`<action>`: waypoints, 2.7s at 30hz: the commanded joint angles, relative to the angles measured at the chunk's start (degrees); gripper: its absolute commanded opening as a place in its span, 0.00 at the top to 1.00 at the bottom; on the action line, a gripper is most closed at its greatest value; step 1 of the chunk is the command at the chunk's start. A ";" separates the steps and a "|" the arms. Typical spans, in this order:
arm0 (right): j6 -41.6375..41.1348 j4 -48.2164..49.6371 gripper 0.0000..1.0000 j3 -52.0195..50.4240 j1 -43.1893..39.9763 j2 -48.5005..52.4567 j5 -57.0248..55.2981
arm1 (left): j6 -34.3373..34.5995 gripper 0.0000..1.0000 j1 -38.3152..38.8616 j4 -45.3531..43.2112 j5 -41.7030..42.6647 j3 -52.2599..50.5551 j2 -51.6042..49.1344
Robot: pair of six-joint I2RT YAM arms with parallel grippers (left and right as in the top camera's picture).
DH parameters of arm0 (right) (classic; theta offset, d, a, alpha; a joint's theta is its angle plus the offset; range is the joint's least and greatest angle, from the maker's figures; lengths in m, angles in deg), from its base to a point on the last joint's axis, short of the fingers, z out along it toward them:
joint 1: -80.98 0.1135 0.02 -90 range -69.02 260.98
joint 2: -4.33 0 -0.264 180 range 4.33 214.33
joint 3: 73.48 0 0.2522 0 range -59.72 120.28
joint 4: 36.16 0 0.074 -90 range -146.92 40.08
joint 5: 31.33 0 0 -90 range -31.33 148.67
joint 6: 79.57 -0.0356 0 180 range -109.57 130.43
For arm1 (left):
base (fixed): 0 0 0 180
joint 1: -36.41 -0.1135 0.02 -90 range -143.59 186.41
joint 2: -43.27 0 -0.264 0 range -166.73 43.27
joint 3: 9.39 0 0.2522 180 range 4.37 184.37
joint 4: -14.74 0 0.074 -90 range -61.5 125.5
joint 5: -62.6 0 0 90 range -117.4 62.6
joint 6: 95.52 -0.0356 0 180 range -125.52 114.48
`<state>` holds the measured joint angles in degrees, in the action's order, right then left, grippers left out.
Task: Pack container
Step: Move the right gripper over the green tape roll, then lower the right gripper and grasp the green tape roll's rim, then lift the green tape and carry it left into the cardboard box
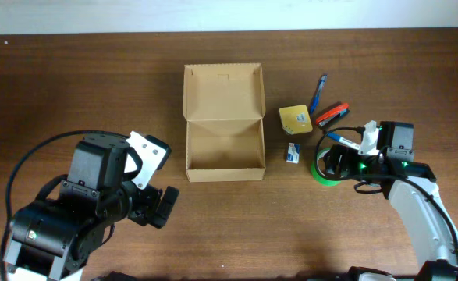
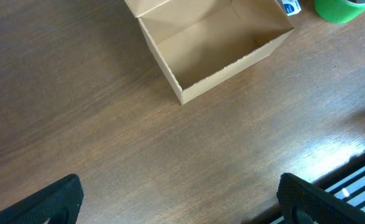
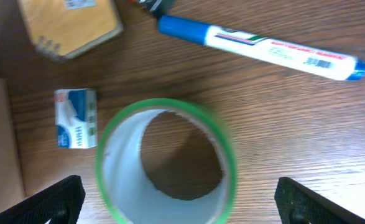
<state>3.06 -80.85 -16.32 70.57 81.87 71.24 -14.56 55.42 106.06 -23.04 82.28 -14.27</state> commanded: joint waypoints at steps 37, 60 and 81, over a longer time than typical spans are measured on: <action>-0.59 2.91 0.79 1.20 -0.48 10.97 -8.33 | -0.94 0.00 0.07 -0.15 0.79 1.01 0.00; -0.57 -16.52 0.96 24.74 2.47 10.93 -4.66 | -0.94 0.00 0.07 -0.15 0.79 1.01 0.00; -2.56 -17.90 0.96 36.54 30.95 10.95 -5.97 | -0.94 0.00 0.07 -0.15 0.81 1.01 0.00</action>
<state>1.37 -99.76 18.83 98.46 92.69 65.71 -14.56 55.42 106.04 -23.04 82.28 -14.27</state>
